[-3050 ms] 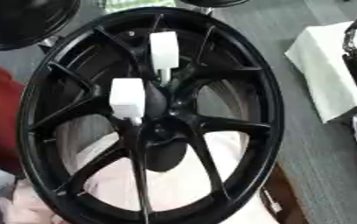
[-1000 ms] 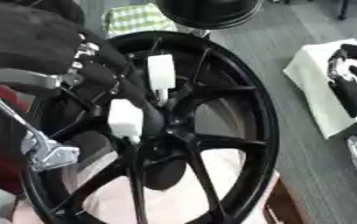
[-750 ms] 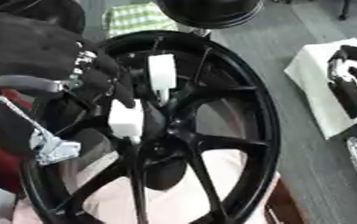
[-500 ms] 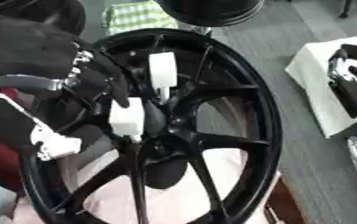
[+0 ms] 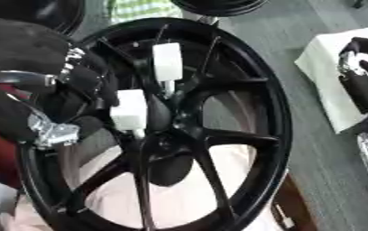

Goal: Pull the pin out of the wheel hub.

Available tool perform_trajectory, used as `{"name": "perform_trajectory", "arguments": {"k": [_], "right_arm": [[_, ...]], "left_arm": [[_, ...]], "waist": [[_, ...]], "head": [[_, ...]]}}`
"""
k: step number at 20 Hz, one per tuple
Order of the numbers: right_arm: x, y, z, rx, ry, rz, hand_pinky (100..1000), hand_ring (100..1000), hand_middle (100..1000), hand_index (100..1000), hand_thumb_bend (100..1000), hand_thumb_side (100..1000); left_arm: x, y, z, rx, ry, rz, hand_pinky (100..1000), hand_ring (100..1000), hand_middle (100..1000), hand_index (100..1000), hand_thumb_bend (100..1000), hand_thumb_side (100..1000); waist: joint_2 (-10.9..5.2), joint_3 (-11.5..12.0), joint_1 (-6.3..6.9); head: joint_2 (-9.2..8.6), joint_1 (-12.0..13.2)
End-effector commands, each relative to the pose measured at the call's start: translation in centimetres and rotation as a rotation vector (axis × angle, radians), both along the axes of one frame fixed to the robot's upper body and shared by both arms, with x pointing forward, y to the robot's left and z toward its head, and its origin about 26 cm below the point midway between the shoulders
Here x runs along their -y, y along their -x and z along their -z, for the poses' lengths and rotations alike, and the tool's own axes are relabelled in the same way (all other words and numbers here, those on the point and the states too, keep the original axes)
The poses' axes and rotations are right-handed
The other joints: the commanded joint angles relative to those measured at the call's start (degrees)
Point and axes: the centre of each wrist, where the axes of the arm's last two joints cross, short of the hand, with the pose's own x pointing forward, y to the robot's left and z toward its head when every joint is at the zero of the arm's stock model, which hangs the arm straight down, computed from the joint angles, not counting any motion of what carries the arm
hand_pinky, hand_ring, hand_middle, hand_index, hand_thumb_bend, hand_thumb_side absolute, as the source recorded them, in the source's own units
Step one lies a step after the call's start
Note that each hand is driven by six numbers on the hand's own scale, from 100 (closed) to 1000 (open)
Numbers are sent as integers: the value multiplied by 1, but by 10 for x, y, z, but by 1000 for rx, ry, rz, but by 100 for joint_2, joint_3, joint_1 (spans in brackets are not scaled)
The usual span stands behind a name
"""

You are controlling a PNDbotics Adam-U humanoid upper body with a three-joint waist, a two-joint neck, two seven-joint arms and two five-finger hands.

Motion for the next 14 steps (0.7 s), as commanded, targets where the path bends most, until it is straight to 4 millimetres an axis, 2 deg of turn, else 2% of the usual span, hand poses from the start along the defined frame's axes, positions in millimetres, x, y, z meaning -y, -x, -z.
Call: {"name": "perform_trajectory", "arguments": {"k": [1, 4, 9, 14], "right_arm": [[-3, 2, -9, 30, 20, -7, 920, 1000, 714, 790, 100, 584], [-3, 2, -9, 31, 20, -6, 920, 1000, 714, 790, 100, 585], [-2, 1, -11, 34, 20, -6, 920, 1000, 713, 789, 100, 585], [-2, 1, -10, 31, 16, -6, 920, 1000, 713, 788, 100, 586]], "left_arm": [[-12, 3, -11, 24, -3, -5, 811, 808, 740, 857, 100, 1000], [-16, 6, -16, 13, 77, 5, 814, 812, 755, 869, 100, 951], [-14, -2, -18, -41, 121, -44, 822, 823, 772, 872, 100, 1000], [-5, -11, -21, -50, 92, -66, 850, 844, 789, 892, 100, 1000]], "waist": [[6, -4, 70], [8, 1, 79], [-4, -5, 96], [-15, -17, 108]], "head": [[16, -26], [55, -33], [108, -27], [105, -11]]}}
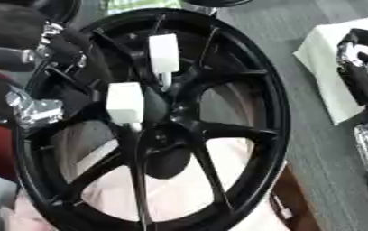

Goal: Pull the pin out of the wheel hub.

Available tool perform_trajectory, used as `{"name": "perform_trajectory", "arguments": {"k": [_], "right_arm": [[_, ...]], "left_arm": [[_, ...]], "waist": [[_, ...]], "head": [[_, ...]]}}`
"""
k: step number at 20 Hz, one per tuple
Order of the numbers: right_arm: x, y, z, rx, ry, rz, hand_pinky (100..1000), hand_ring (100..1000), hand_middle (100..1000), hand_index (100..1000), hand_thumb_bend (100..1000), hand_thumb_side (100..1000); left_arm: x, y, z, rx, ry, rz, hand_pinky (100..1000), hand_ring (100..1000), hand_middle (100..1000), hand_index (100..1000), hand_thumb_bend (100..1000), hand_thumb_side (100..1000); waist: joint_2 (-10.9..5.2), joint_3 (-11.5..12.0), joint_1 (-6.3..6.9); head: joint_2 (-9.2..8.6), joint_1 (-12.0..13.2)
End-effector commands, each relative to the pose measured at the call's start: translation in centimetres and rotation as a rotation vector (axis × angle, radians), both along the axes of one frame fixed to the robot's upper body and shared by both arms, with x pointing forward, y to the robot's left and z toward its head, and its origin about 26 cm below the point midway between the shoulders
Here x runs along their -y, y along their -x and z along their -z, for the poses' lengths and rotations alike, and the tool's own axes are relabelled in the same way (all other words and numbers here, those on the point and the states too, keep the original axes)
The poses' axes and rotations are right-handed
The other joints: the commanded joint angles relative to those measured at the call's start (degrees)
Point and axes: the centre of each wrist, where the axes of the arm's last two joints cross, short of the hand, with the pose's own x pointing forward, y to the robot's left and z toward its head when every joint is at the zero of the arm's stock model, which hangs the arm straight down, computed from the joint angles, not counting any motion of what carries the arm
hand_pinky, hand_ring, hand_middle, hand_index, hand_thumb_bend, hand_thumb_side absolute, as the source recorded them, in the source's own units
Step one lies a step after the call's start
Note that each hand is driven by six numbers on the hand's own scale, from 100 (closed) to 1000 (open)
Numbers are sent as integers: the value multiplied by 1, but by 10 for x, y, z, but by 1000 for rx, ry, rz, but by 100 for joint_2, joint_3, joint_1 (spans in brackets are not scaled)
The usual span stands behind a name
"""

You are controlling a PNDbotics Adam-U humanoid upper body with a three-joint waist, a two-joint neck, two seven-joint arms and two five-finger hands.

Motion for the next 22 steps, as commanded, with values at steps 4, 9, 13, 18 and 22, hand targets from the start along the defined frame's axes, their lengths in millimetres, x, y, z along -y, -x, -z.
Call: {"name": "perform_trajectory", "arguments": {"k": [4, 9, 13, 18, 22], "right_arm": [[0, 2, -8, 23, 19, -4, 920, 1000, 712, 787, 100, 588], [0, 2, -8, 24, 17, -5, 920, 1000, 710, 786, 100, 588], [0, 2, -8, 23, 13, -3, 920, 1000, 707, 785, 100, 589], [0, 1, -6, 20, 6, -3, 920, 1000, 706, 784, 100, 591], [1, 1, -6, 22, 4, -2, 920, 1000, 705, 783, 100, 591]], "left_arm": [[6, -2, -16, 59, 13, 16, 870, 854, 777, 890, 112, 935], [14, -11, -13, 81, -29, 4, 886, 864, 784, 923, 236, 931], [19, -19, -10, 95, -91, -5, 919, 890, 805, 941, 318, 645], [23, -24, -10, 106, -132, -4, 945, 916, 824, 966, 377, 448], [27, -27, -9, 103, -158, -6, 945, 919, 824, 965, 369, 553]], "waist": [[-51, -19, 65], [-69, -46, 77], [-74, -63, 83], [-79, -67, 89], [-83, -75, 90]], "head": [[-12, 9], [-17, 10], [-13, 14], [-28, 19], [-29, 18]]}}
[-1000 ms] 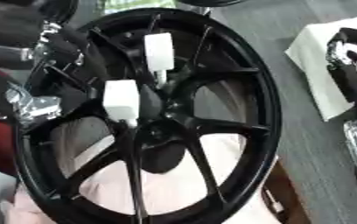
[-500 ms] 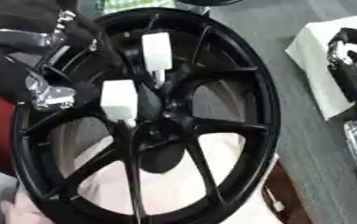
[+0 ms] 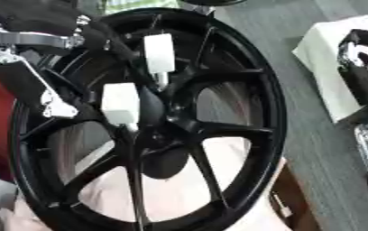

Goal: Pull the pin out of the wheel hub.

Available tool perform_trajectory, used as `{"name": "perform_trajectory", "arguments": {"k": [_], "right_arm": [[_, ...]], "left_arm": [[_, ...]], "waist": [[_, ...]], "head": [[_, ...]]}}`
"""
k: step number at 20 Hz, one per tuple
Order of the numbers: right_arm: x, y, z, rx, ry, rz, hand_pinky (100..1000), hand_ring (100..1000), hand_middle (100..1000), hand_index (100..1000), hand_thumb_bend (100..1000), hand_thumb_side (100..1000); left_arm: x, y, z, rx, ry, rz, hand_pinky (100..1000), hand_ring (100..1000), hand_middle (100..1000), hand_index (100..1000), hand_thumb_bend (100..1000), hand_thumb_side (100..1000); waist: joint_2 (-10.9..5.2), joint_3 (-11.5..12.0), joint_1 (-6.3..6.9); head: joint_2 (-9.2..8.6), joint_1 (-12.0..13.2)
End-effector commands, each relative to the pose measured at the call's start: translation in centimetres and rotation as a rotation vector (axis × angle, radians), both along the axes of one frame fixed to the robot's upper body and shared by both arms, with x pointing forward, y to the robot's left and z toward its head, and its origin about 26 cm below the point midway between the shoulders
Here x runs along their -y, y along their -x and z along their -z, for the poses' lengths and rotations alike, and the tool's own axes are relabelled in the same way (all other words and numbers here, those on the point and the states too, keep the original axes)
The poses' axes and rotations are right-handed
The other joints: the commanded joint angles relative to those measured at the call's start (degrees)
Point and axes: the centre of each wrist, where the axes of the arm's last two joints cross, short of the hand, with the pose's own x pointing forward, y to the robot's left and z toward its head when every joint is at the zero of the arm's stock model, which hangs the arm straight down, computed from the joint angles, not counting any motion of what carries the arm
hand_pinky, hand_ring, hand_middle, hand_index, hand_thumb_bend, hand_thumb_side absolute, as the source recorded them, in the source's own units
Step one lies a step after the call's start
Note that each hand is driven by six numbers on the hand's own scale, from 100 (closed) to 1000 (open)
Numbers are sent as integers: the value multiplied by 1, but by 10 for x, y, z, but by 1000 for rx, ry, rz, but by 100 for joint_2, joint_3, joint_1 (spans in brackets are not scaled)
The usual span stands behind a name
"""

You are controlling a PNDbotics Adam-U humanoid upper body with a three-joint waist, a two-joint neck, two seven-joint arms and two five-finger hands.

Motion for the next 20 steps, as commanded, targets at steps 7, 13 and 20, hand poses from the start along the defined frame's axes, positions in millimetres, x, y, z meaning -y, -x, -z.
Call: {"name": "perform_trajectory", "arguments": {"k": [7, 13, 20], "right_arm": [[1, 1, -6, 20, 8, 3, 920, 1000, 704, 783, 100, 590], [1, 1, -5, 17, 4, 7, 921, 1000, 704, 782, 100, 592], [3, 2, -5, 13, 8, 11, 921, 1000, 704, 782, 100, 591]], "left_arm": [[3, -1, -10, 41, -121, 20, 910, 889, 784, 917, 393, 1000], [3, -6, -7, 61, -167, 6, 921, 902, 798, 919, 468, 1000], [-2, -7, -11, 98, -196, 15, 933, 918, 815, 931, 537, 976]], "waist": [[-87, -17, 53], [-96, -16, 65], [-152, 8, 97]], "head": [[-7, 30], [22, 35], [52, 20]]}}
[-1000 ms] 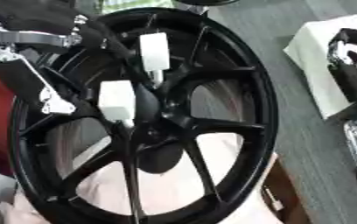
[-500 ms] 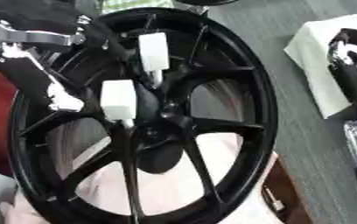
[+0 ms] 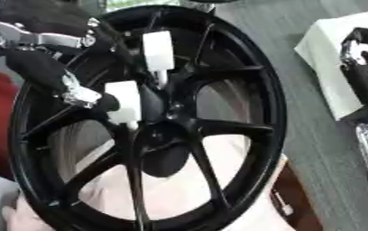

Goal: Pull the pin out of the wheel hub.

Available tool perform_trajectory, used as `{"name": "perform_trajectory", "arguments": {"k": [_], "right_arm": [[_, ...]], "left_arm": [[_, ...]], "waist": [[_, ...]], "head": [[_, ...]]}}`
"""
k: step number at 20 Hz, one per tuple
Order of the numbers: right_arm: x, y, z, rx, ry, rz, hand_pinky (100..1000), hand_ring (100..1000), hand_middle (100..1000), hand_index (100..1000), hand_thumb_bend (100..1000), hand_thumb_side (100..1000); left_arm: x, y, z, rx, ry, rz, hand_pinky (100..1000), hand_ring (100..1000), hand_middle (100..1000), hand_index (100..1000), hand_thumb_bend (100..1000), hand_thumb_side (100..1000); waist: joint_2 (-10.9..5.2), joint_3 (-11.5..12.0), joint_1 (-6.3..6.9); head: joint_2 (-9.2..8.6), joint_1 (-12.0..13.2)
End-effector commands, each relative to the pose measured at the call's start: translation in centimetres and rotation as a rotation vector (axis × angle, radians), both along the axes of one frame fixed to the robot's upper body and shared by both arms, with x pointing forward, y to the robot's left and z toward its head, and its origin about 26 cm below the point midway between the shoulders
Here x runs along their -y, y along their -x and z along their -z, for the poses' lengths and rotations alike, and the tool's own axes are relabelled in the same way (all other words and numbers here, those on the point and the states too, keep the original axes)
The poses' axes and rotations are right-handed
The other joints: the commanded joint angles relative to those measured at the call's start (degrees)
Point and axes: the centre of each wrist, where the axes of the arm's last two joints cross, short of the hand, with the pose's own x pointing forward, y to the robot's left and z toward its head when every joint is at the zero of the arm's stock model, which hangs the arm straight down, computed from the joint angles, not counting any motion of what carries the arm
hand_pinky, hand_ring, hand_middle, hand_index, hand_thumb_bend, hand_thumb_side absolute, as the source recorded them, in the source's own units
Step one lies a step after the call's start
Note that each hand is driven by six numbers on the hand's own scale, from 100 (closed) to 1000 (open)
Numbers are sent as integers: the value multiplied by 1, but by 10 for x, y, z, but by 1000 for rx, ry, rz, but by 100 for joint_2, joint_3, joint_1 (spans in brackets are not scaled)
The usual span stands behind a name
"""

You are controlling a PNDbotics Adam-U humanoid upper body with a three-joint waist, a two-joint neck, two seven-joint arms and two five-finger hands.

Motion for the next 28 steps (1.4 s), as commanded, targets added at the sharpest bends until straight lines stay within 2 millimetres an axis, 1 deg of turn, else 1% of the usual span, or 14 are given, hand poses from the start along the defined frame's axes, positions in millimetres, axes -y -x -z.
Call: {"name": "perform_trajectory", "arguments": {"k": [1, 4, 9, 12, 15, 17, 23, 28], "right_arm": [[3, 2, -6, 13, 16, 5, 922, 1000, 704, 782, 100, 591], [3, 2, -6, 13, 16, 5, 922, 1000, 704, 782, 100, 590], [3, 2, -5, 11, 11, 6, 922, 1000, 704, 781, 100, 591], [3, 2, -5, 11, 10, 5, 923, 1000, 704, 781, 100, 592], [3, 1, -4, 8, 7, 7, 923, 1000, 703, 781, 100, 594], [3, 1, -4, 7, 5, 7, 923, 1000, 703, 780, 100, 595], [3, 1, -3, 6, 2, 6, 923, 1000, 703, 780, 100, 596], [3, 0, -3, 3, 1, 4, 924, 1000, 703, 780, 100, 597]], "left_arm": [[-8, 1, -16, 53, -161, 56, 932, 918, 815, 932, 535, 989], [-7, 0, -14, 48, -170, 60, 930, 917, 814, 932, 538, 1000], [-2, -3, -9, 30, -184, 57, 913, 902, 799, 915, 511, 1000], [2, -4, -5, 24, -198, 57, 905, 892, 789, 904, 521, 1000], [7, -2, -3, 35, -212, 64, 901, 883, 778, 894, 546, 1000], [10, 0, -4, 52, -215, 68, 898, 879, 772, 887, 565, 1000], [17, 5, 0, 94, -212, 74, 900, 878, 763, 877, 586, 1000], [22, 9, 3, 118, -218, 91, 899, 875, 750, 868, 591, 1000]], "waist": [[-159, 7, 56], [-178, 1, 56], [-181, -8, 56], [-178, -6, 58], [-175, 15, 65], [-175, 32, 73], [-177, 73, 79], [-179, 87, 73]], "head": [[5, -5], [0, 4], [7, 23], [9, 27], [-26, 9], [-97, -28], [-409, -112], [-496, -128]]}}
